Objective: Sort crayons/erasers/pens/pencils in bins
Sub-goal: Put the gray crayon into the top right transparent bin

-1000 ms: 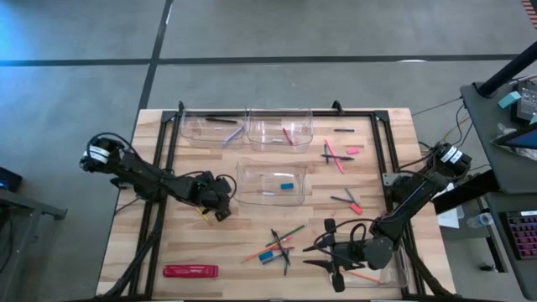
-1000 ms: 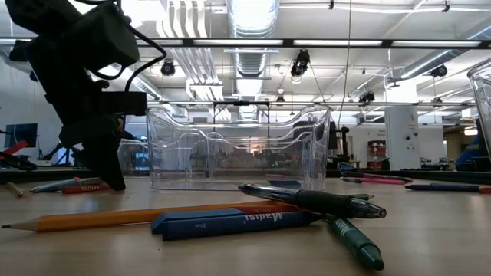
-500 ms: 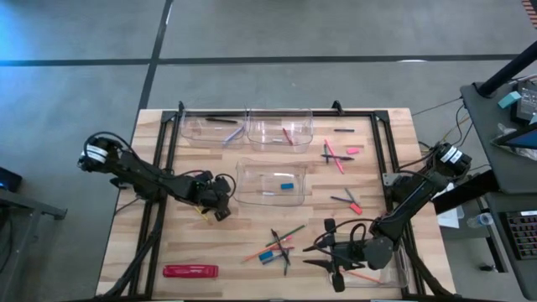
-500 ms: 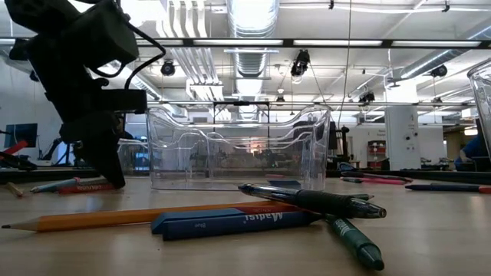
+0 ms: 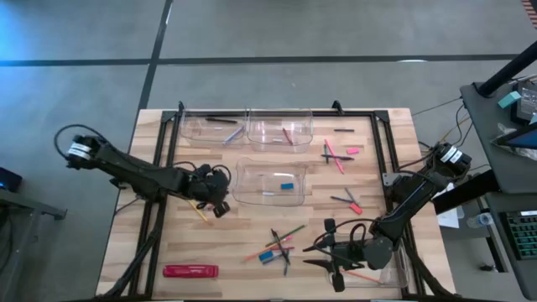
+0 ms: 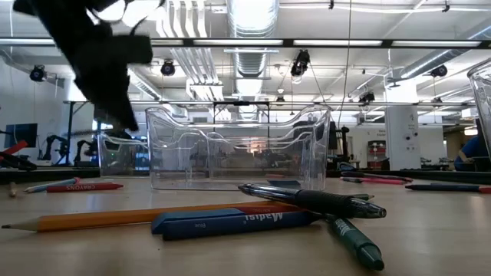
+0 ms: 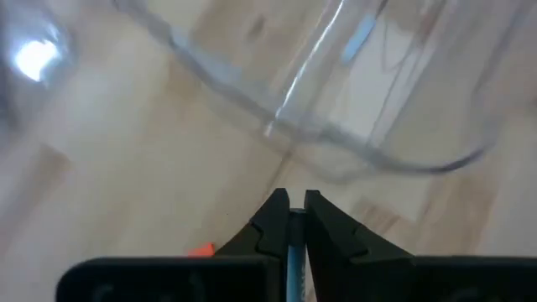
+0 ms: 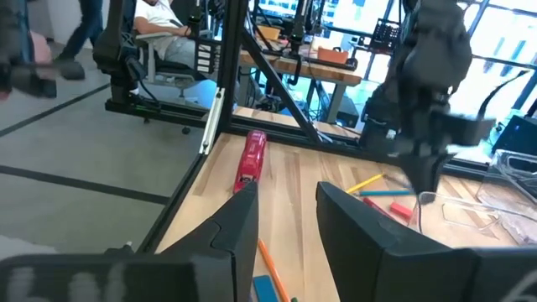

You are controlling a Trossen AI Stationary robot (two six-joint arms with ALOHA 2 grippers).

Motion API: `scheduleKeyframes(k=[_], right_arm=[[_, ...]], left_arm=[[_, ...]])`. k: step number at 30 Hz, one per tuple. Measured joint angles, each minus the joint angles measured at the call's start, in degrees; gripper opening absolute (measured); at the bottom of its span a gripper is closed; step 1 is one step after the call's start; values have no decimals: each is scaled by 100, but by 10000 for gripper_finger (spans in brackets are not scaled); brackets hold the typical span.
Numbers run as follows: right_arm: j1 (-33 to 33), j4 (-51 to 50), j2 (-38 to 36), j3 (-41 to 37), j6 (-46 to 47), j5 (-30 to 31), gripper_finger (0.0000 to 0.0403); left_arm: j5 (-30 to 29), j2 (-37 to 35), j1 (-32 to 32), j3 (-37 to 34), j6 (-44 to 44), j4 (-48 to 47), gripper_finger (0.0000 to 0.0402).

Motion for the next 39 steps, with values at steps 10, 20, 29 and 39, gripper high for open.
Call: scheduleKeyframes(k=[10,20,29,39], right_arm=[[-98,-22,0,0,123,0,109],[-279,-464,2,-4,574,23,124],[-326,-903,9,-4,964,-138,230],[-420,-895,252,-4,992,498,357]], left_arm=[[-689,-476,870,1410,1973,81,6],[273,866,2272,2492,4270,1759,10],[1011,2573,3429,3506,5010,1715,13],[1201,3624,4105,4115,5022,1822,16]])
